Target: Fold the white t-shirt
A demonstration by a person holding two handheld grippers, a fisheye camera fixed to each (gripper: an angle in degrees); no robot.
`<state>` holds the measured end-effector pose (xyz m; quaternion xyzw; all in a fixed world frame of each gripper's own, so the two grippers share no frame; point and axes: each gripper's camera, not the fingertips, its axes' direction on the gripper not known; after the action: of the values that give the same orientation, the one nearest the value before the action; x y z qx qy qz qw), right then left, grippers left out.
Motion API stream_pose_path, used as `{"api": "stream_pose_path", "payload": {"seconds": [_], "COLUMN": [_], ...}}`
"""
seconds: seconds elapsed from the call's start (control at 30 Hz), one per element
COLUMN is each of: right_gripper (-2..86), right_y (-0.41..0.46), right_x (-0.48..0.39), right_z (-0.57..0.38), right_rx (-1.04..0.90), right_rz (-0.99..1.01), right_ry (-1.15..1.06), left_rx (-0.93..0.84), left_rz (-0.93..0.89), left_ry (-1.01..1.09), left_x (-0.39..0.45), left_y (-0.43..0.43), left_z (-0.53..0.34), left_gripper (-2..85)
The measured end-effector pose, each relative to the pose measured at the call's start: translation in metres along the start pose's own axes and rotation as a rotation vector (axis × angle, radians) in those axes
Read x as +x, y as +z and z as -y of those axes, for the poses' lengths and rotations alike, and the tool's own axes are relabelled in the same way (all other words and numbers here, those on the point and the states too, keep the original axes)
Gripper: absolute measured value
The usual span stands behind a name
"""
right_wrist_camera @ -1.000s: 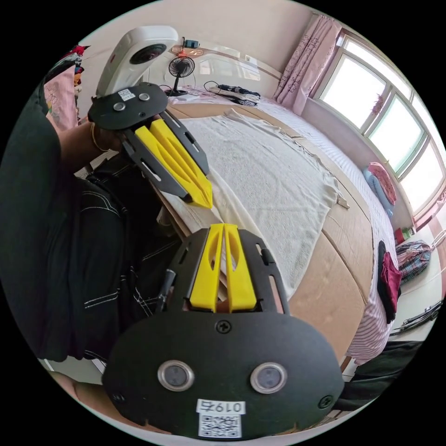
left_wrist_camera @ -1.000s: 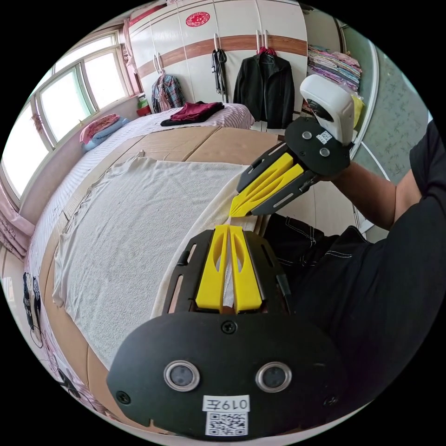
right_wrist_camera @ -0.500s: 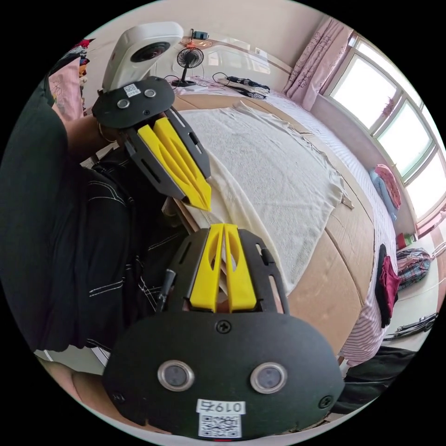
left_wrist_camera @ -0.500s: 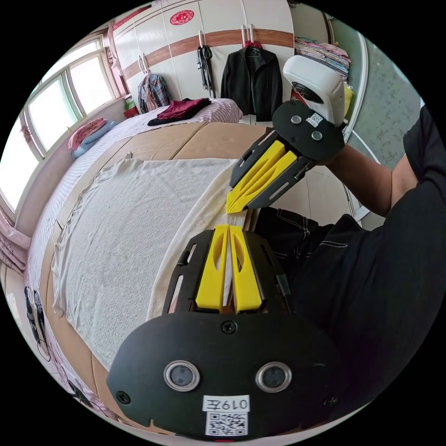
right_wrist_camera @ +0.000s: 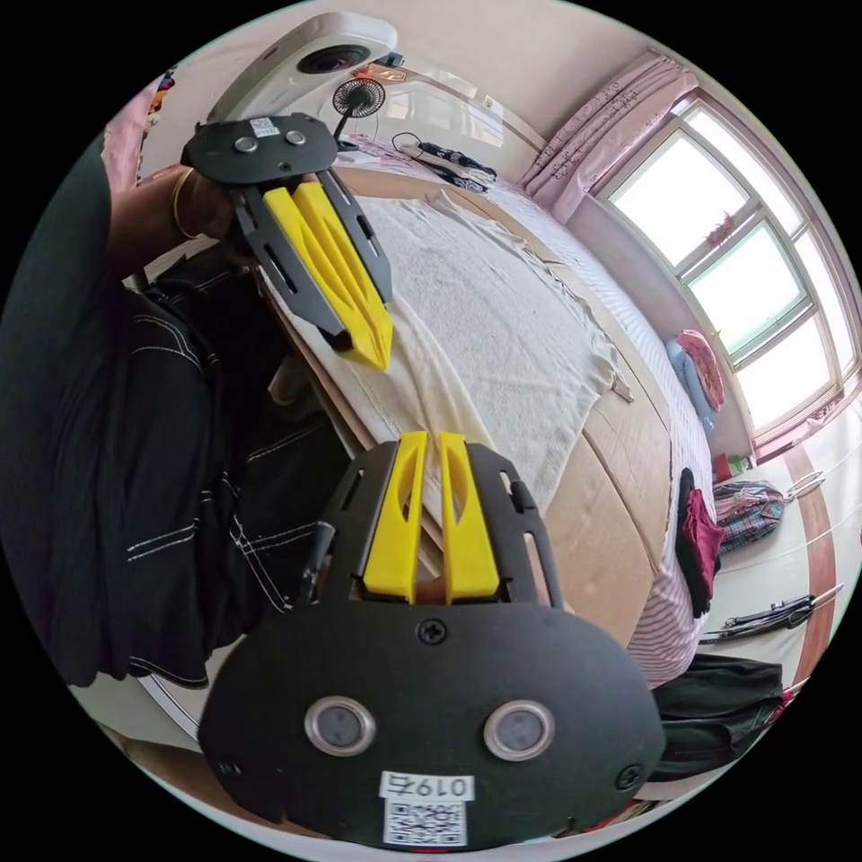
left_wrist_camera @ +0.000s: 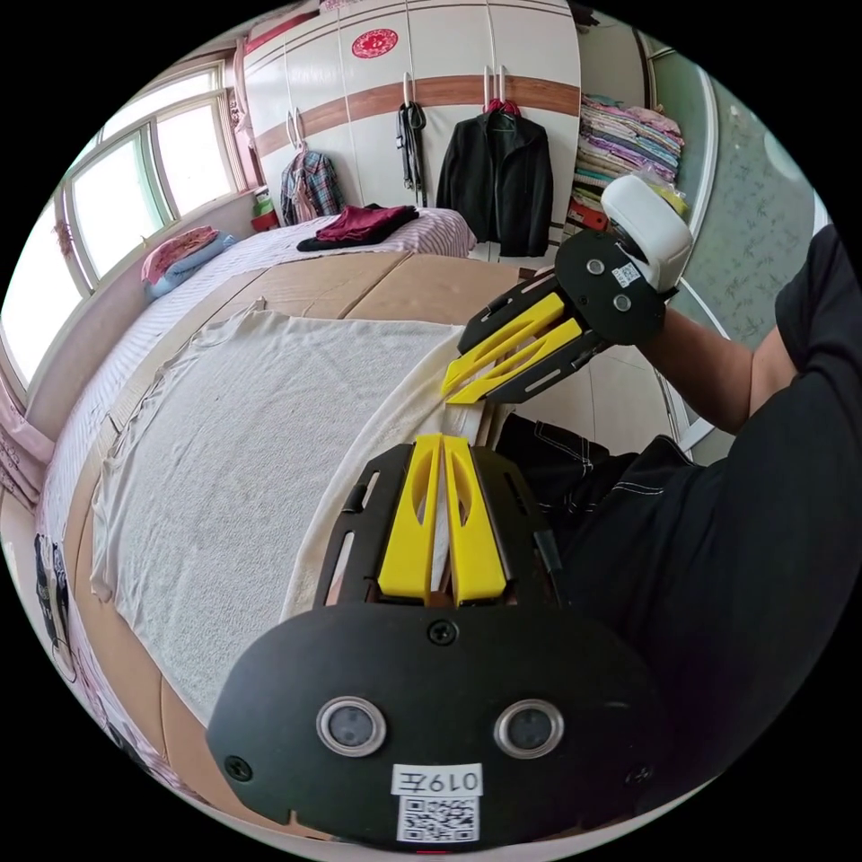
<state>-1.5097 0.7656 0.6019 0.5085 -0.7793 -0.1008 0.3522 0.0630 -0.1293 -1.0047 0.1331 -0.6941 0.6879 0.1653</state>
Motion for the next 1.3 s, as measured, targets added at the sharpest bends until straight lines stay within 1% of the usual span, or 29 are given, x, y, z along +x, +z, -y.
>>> {"api": "stream_pose_path", "payload": {"seconds": [0.27,0.4,0.57,0.73,0.93,1.07,1.23,1.3], "right_gripper": [-0.8,-1.0,-1.0,-1.0,-1.0,-0.9,-0.7,-0.2], "right_y": [0.008,0.005,0.011,0.007,-0.003,-0.006,-0.004,-0.009], "right_x": [-0.010,-0.007,-0.005,-0.003,0.010,0.019,0.027,0.039], "right_z": [0.005,0.004,0.004,0.005,0.003,0.002,-0.004,-0.009], "right_rx": [-0.006,-0.016,-0.043,-0.025,0.004,0.014,-0.018,0.000], "right_rz": [-0.045,0.008,0.023,0.015,0.006,0.016,-0.039,-0.021], "right_ry": [-0.050,-0.062,-0.076,-0.076,-0.049,-0.038,-0.015,0.023], "left_rx": [0.015,-0.004,-0.060,0.007,-0.078,-0.078,-0.075,-0.078], "left_rz": [-0.005,0.002,0.005,0.075,0.173,0.220,0.275,0.280], "left_ry": [-0.018,-0.001,0.032,0.068,0.158,0.169,0.192,0.198], "left_x": [0.000,0.006,0.018,0.037,0.057,0.066,0.079,0.082], "left_y": [0.006,0.013,0.033,0.034,0.069,0.076,0.081,0.085], "left_z": [-0.002,-0.002,-0.002,0.010,0.025,0.027,0.025,0.024], "left_gripper": [0.9,1.2,2.1,4.0,1.9,1.4,1.3,1.3]}}
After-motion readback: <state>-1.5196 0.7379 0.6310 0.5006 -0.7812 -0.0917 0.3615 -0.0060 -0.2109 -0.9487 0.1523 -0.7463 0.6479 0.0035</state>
